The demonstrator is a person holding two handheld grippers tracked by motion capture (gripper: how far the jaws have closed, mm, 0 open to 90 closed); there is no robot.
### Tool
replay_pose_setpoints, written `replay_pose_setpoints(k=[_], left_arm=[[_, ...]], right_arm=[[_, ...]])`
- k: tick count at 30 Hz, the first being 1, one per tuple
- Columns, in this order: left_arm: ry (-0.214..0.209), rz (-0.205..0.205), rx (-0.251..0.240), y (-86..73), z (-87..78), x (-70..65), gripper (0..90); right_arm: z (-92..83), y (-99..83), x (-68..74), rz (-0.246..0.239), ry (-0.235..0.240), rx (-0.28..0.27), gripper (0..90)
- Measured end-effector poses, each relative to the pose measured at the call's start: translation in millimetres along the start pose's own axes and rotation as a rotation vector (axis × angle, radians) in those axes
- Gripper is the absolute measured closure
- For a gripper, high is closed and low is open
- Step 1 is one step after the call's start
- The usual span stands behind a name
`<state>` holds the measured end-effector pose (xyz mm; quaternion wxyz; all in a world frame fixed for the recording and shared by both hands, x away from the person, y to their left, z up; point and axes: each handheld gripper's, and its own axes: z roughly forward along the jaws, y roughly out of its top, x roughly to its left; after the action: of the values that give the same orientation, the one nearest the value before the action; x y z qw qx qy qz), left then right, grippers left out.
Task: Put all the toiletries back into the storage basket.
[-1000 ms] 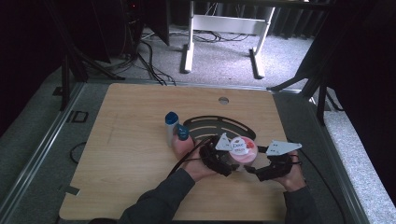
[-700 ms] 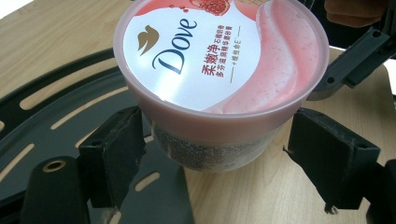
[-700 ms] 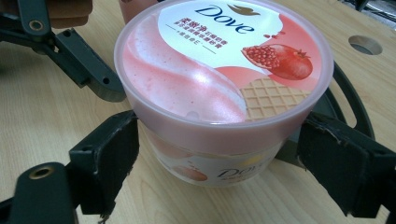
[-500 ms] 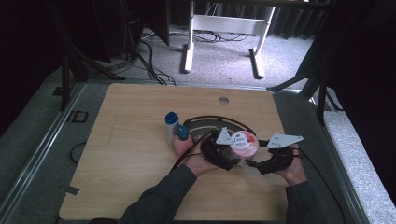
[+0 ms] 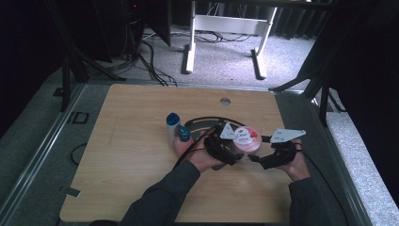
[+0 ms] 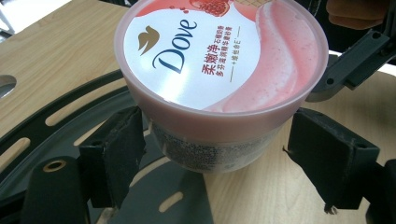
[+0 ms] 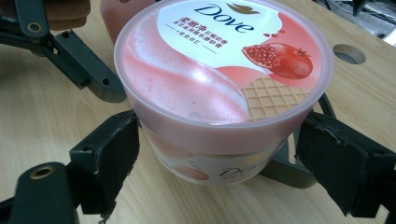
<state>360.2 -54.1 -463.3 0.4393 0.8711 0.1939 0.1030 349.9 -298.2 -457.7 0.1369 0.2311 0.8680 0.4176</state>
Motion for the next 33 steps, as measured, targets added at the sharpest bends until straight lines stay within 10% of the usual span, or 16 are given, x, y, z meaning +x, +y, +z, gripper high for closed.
replay_pose_setpoints(k=[33], left_arm=[[0.063, -0.013, 0.007, 7.7, 23.7, 25.3, 19.1]], right_arm=[[19.0, 5.2, -34.6, 0.041, -0.021, 0.036, 14.6]])
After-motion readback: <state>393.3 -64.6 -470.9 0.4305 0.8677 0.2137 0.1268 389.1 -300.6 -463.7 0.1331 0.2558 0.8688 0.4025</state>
